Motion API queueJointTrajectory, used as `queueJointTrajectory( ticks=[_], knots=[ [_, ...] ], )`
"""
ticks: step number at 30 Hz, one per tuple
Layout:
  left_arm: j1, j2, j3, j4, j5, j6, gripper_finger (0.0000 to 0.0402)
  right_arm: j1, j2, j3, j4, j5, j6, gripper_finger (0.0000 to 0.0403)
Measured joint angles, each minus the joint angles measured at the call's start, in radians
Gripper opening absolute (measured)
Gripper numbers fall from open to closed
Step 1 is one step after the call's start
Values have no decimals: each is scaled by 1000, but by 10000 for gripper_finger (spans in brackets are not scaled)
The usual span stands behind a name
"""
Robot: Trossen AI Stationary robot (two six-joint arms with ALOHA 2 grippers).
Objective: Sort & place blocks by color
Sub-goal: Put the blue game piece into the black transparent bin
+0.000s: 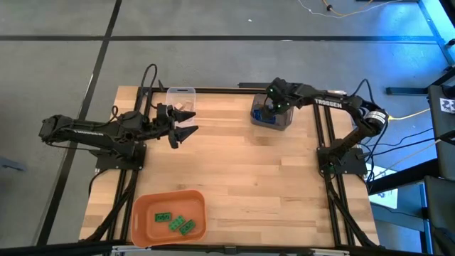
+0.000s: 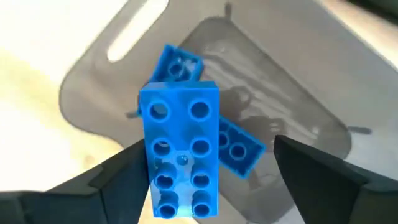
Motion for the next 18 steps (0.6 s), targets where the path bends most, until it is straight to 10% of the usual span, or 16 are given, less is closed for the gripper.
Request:
queueJointTrajectory(
  ticks=[8,18],
  knots=[
    [0,0,0,-1,0,0,369,70,2,-2,-16,269,183,327],
    [0,0,0,-1,0,1,369,158,5,-102,11,265,366,328]
  ],
)
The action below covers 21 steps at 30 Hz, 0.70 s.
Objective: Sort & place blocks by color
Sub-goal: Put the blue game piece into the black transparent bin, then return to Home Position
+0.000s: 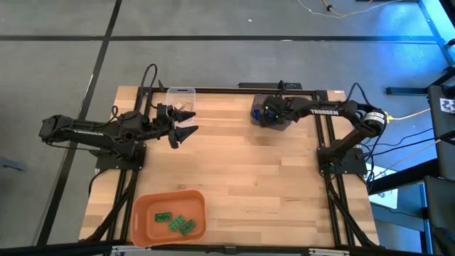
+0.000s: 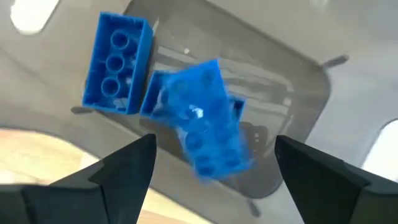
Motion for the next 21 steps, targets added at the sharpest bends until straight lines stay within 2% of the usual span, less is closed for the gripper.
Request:
queueJointTrajectory(
  ticks=[8,11,15,21],
  knots=[
    [0,0,0,0,0,0,369,48,-4,-25,58,-25,48,328],
    [0,0,0,0,5,0,369,48,-49,24,72,27,-11,328],
    [0,0,0,0,53,0,369,47,-158,92,88,56,-180,328],
    [0,0,0,-24,57,0,369,103,-367,94,94,-168,-380,328]
  ],
)
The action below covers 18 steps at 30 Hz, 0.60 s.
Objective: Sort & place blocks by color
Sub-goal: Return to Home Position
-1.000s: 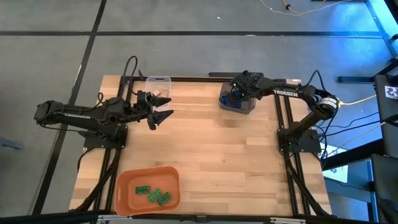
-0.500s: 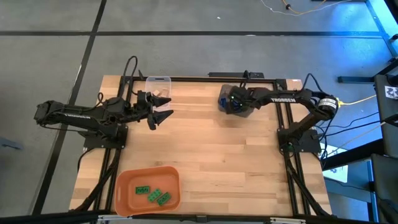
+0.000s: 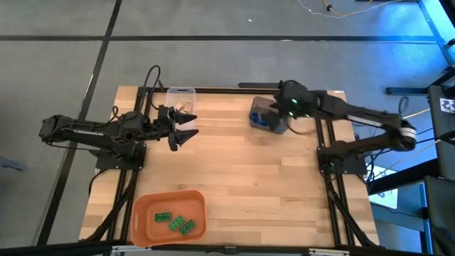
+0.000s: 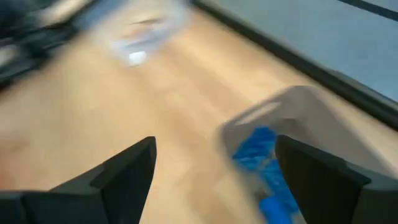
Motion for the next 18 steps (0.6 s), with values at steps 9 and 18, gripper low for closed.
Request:
queueJointTrajectory(
  ticks=[9,18],
  knots=[
    [-8,0,0,-5,7,1,369,193,-273,-91,212,-151,32,328],
    [-8,0,0,-4,23,1,369,331,-288,-92,322,-202,-72,328]
  ],
)
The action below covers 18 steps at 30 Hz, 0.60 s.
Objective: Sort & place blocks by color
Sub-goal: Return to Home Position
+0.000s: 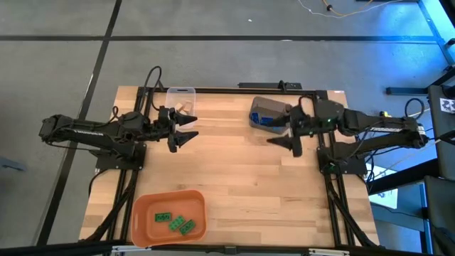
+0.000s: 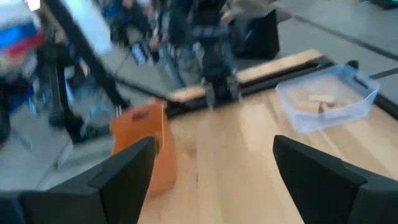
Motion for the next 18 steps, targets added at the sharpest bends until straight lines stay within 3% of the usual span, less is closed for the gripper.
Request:
queueJointTrajectory(
  ticks=[7,10,14,18],
  knots=[
    [0,0,0,1,-15,-1,369,72,31,-1,-16,2,4,326],
    [0,0,0,1,-26,-2,369,73,20,-1,-26,2,15,305],
    [0,0,0,2,-26,-9,369,72,-16,-1,-71,36,22,224],
    [0,0,0,4,-26,-10,369,72,-76,-25,-112,81,2,81]
  ],
)
